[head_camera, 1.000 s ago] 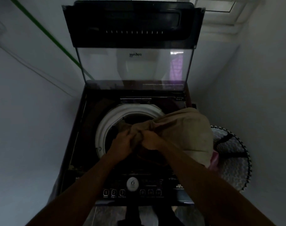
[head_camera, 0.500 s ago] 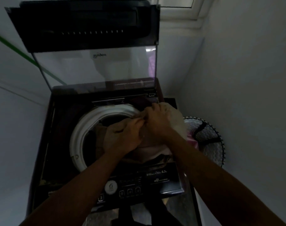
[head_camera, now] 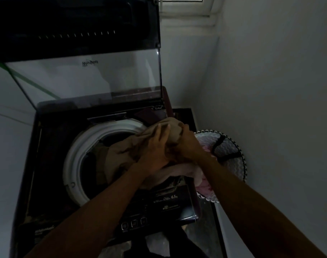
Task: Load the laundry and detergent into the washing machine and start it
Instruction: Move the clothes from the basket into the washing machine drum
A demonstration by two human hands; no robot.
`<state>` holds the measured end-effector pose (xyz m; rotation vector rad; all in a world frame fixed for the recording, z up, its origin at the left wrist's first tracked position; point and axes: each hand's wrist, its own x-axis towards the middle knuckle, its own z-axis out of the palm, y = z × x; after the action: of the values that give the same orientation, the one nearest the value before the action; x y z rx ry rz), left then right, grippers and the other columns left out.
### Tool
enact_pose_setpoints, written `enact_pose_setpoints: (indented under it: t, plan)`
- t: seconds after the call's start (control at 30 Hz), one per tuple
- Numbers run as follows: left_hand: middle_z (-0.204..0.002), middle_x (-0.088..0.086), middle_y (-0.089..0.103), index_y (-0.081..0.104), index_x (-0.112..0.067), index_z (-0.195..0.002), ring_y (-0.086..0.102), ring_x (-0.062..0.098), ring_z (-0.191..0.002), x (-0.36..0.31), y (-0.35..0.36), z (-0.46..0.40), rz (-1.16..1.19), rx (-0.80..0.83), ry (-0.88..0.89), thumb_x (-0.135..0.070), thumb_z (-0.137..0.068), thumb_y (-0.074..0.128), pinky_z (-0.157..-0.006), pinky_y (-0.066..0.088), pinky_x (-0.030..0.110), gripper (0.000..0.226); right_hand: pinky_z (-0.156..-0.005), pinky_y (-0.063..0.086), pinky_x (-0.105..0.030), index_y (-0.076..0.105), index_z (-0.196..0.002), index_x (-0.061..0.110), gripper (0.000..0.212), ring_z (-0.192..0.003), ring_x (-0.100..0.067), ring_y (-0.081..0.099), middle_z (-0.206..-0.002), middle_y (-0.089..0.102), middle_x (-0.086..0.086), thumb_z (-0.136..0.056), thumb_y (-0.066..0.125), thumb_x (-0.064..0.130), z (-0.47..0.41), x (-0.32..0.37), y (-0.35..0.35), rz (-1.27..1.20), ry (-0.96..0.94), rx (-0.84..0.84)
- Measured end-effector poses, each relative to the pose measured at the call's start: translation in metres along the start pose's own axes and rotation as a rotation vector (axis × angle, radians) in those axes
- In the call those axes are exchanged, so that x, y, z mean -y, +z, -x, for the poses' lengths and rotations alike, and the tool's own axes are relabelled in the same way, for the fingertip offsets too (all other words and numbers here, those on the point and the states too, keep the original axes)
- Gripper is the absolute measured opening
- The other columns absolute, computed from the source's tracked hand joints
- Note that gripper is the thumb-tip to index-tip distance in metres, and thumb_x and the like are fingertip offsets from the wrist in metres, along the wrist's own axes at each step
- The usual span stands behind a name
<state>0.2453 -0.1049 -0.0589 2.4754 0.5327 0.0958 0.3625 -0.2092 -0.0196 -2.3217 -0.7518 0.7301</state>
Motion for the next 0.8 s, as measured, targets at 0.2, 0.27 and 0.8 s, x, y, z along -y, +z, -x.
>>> enact_pose_setpoints:
  t: [0.2,0.27,0.8]
  plan:
    - [-0.159,0.010,0.019,0.001,-0.020,-0.154,0.028,0.025,-0.144,-0.004,-0.020,0.003,0.259,-0.065,-0.093,-0.029,-0.087,0.059,-0.117,0.025,0.031,0.089,-0.090,0.047,-0.039,0.055,-0.119,0.006,0.043,-0.106,-0.029,0.058,-0.115,0.062,-0.013,-0.077,0.057,0.009,0.000,0.044,0.009,0.102,-0.230,-0.113]
    - [-0.157,0.007,0.025,0.001,-0.034,-0.153,0.032,0.026,-0.141,0.009,-0.031,0.006,0.260,-0.123,-0.122,-0.007,-0.081,0.067,-0.116,0.031,0.040,0.101,-0.078,0.046,-0.035,0.056,-0.103,0.006,0.030,-0.092,-0.024,0.058,-0.101,0.062,-0.009,-0.073,0.056,0.003,0.000,0.066,0.013,0.036,-0.277,-0.096]
    - [-0.145,0.002,0.041,0.039,-0.034,-0.141,0.043,0.020,-0.127,0.132,-0.095,0.087,0.074,-0.310,-0.349,-0.013,-0.089,0.058,-0.106,0.041,0.041,0.059,-0.094,0.049,-0.040,0.052,-0.123,0.016,0.050,-0.109,-0.026,0.058,-0.116,0.060,-0.008,-0.076,0.067,0.023,0.008,0.156,0.137,-0.022,-0.236,0.228]
